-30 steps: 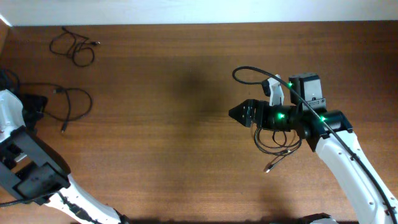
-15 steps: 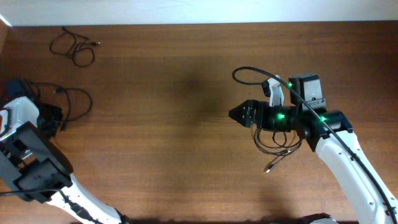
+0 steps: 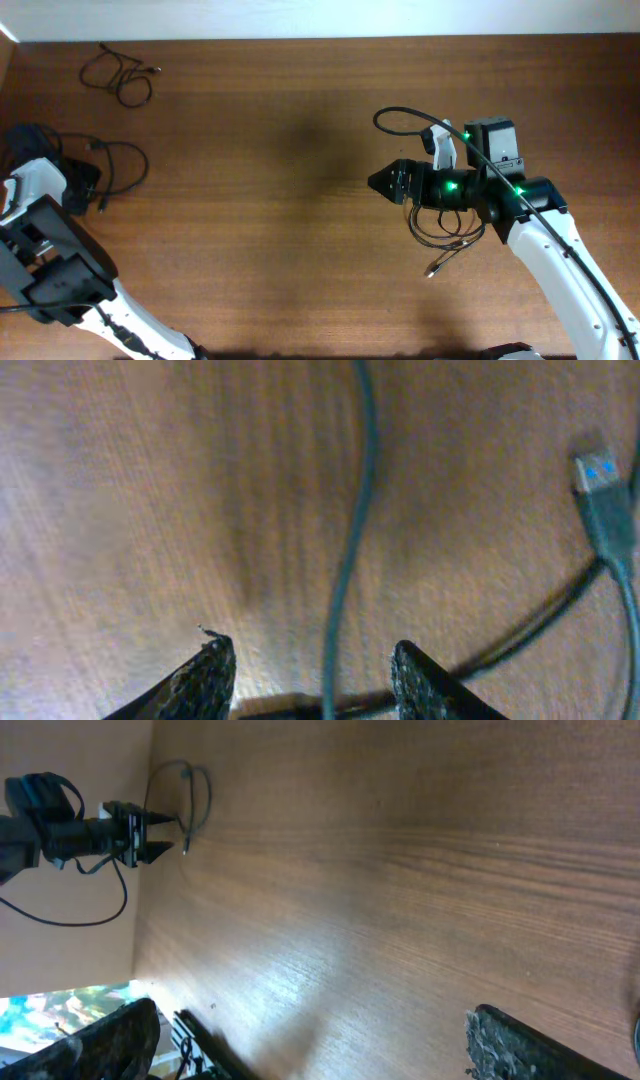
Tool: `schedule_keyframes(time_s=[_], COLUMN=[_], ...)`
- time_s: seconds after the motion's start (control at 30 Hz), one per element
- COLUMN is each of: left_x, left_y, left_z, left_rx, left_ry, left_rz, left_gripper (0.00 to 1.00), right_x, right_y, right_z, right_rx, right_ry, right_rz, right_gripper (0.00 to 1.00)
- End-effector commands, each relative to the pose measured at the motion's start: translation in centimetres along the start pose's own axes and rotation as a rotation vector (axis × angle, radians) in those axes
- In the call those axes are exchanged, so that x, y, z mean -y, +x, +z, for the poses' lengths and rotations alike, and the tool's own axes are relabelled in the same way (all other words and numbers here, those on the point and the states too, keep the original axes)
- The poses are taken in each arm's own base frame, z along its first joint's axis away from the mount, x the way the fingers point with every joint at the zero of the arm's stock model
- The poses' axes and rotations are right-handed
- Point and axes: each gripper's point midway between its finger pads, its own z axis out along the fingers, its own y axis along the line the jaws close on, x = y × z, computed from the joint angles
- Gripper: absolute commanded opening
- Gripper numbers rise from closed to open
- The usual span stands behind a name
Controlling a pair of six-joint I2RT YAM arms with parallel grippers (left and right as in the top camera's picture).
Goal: Untangle cables
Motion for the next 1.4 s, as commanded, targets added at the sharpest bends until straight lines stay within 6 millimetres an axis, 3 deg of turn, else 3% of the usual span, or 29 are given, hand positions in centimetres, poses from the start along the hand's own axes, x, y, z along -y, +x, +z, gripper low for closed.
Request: schedule_keyframes(time_s=[0.0, 0.23, 0.53, 0.77, 0.87, 1.2, 1.37], left_x=[1.9, 1.1, -0.3, 0.0, 0.6, 5.8, 6.3], left_y=[0.7, 0.7, 2.3, 2.1, 2.4, 3.0, 3.2], left_z=[-0.7, -0.3, 1.9, 2.1, 2.1, 1.7, 1.8], left_rx=[-0.001, 0.016, -0.044, -0.033, -0.051, -0.073, -0.056], left_ry=[0.052, -0.006, -0.065, -0.056, -0.022, 0.196, 0.188], left_rz=[0.061, 0.069, 0.075, 0.074, 0.072, 0.057, 0.074], left_gripper=[0.51, 0.36, 0.36, 0.0, 0.0, 0.0, 0.0], right_x=[-0.1, -0.1, -0.1, -0.1, -0.1, -0.1, -0.1], right_y=[-0.1, 0.0, 0.0, 0.0, 0.0, 0.0, 0.0], right_z=[0.1, 0.1, 0.1, 0.1, 0.1, 0.1, 0.1], right_rx=[0.003, 0.0, 0.0, 0.0, 0.0, 0.0, 0.0], right_ry=[0.004, 0.005, 0.005, 0.005, 0.005, 0.005, 0.005], right_rz=[-0.015, -0.012, -0.012, -0.013, -0.013, -0.012, -0.012], right_gripper=[0.98, 0.99, 0.99, 0.98, 0.99, 0.99, 0.98])
